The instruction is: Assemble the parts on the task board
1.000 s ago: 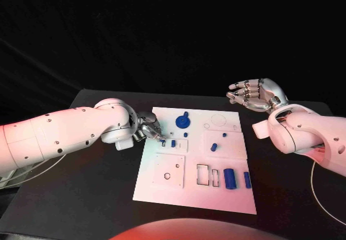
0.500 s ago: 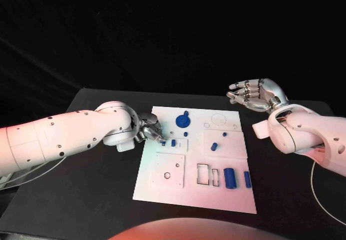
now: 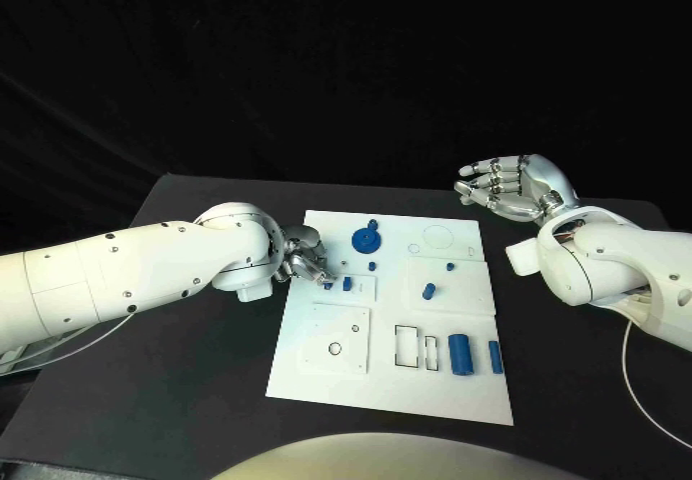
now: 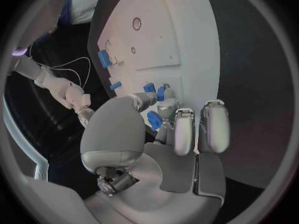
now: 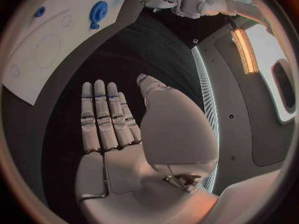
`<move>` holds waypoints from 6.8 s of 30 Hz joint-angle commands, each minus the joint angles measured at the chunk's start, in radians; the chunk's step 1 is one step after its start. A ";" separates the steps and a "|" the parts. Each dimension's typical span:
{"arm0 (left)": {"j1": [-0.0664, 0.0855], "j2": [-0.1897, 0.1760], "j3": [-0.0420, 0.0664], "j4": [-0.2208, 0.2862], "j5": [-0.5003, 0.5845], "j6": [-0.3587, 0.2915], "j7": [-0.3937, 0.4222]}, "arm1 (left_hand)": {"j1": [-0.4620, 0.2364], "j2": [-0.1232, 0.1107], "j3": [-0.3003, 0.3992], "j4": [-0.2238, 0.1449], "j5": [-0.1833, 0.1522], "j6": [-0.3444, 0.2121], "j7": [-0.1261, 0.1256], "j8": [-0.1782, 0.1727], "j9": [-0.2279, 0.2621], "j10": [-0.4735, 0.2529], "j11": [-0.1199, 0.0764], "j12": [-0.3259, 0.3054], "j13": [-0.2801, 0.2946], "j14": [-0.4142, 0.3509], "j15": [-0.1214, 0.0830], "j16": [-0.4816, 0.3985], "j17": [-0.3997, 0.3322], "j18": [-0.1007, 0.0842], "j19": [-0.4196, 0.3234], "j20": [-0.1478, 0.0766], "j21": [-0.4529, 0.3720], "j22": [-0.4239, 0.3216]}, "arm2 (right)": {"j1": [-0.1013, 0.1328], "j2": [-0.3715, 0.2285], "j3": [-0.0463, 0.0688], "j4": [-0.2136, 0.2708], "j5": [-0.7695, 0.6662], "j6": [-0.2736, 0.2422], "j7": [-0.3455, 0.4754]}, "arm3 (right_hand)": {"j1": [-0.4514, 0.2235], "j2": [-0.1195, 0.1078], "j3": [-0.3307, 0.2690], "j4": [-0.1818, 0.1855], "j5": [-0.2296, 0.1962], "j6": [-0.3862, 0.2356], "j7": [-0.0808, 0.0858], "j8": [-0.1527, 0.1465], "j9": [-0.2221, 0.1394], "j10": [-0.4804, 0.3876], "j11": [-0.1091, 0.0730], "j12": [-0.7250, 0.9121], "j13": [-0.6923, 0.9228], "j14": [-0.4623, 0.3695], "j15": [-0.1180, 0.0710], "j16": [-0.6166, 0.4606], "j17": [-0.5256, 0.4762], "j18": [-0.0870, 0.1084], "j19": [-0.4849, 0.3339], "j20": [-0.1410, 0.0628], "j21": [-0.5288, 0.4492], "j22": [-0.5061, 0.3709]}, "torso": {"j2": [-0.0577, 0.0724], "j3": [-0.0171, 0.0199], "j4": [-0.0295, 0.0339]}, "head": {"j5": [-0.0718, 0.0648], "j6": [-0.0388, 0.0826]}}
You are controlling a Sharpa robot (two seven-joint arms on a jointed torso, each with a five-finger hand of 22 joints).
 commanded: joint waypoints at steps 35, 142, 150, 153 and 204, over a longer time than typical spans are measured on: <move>-0.002 0.012 -0.004 -0.001 -0.060 0.085 -0.017 | -0.018 -0.001 0.142 -0.125 0.001 0.014 -0.022 0.017 0.018 0.016 -0.003 0.014 0.013 0.077 -0.009 -0.001 0.164 -0.007 0.013 -0.004 0.012 0.029 | -0.001 -0.001 0.000 0.002 0.009 0.007 0.015 | -0.006 0.007 -0.004 -0.001 -0.003 -0.006 0.019 -0.004 -0.002 -0.002 0.006 0.007 -0.003 -0.003 0.002 -0.007 -0.002 0.004 -0.002 0.006 -0.007 -0.004 | 0.000 0.0007 -0.0003 | 0.002 -0.007; -0.001 -0.030 0.059 0.011 0.150 -0.095 0.117 | -0.224 -0.018 -0.253 0.067 0.012 -0.044 0.000 -0.005 -0.034 -0.152 0.018 -0.103 -0.225 0.059 0.005 -0.026 0.122 0.019 -0.067 0.001 -0.063 -0.085 | -0.010 -0.003 0.000 -0.003 0.010 0.013 0.007 | -0.018 0.007 -0.016 0.000 -0.004 -0.009 0.022 -0.006 -0.004 -0.007 0.009 0.010 -0.007 -0.005 0.004 -0.014 -0.006 0.004 -0.005 0.008 -0.007 -0.016 | 0.000 0.0003 0.0002 | -0.011 0.001; 0.001 -0.019 0.060 0.010 0.168 -0.254 0.402 | 0.081 -0.041 -0.227 0.059 0.015 -0.225 0.114 -0.090 -0.115 -0.447 0.129 -0.311 -0.433 -0.261 0.102 -0.391 -0.409 0.121 -0.448 0.088 -0.492 -0.628 | -0.012 -0.001 0.000 -0.007 0.011 0.009 0.011 | -0.020 0.007 -0.017 0.000 -0.004 -0.010 0.022 -0.006 -0.005 -0.008 0.009 0.010 -0.007 -0.006 0.005 -0.015 -0.007 0.004 -0.005 0.008 -0.008 -0.017 | -0.002 0.0002 0.0024 | -0.014 0.007; 0.001 -0.002 0.050 -0.004 0.083 -0.296 0.487 | 0.172 -0.080 -0.220 0.036 0.016 -0.235 0.133 -0.133 -0.165 -0.485 0.142 -0.395 -0.506 -0.355 0.120 -0.473 -0.530 0.122 -0.460 0.104 -0.538 -0.655 | -0.014 0.001 0.000 -0.008 0.011 0.008 0.013 | -0.020 0.007 -0.018 0.000 -0.004 -0.011 0.022 -0.007 -0.005 -0.009 0.009 0.010 -0.008 -0.006 0.005 -0.015 -0.007 0.004 -0.006 0.008 -0.008 -0.017 | -0.002 0.0007 0.0012 | -0.014 0.009; 0.010 0.249 -0.029 -0.260 -0.540 -0.075 0.574 | 0.313 -0.103 -0.228 -0.037 0.006 -0.033 0.085 -0.331 -0.400 -0.415 0.133 -0.656 -0.781 -0.349 0.111 -0.336 -0.607 0.107 -0.393 0.099 -0.419 -0.522 | -0.019 0.010 0.000 -0.010 0.006 -0.002 0.001 | -0.022 0.012 -0.024 -0.002 -0.003 -0.017 0.025 -0.010 -0.007 -0.019 0.013 0.009 -0.009 -0.010 0.008 -0.021 -0.010 0.004 -0.009 0.010 -0.008 -0.025 | 0.000 -0.0005 0.0004 | -0.038 0.014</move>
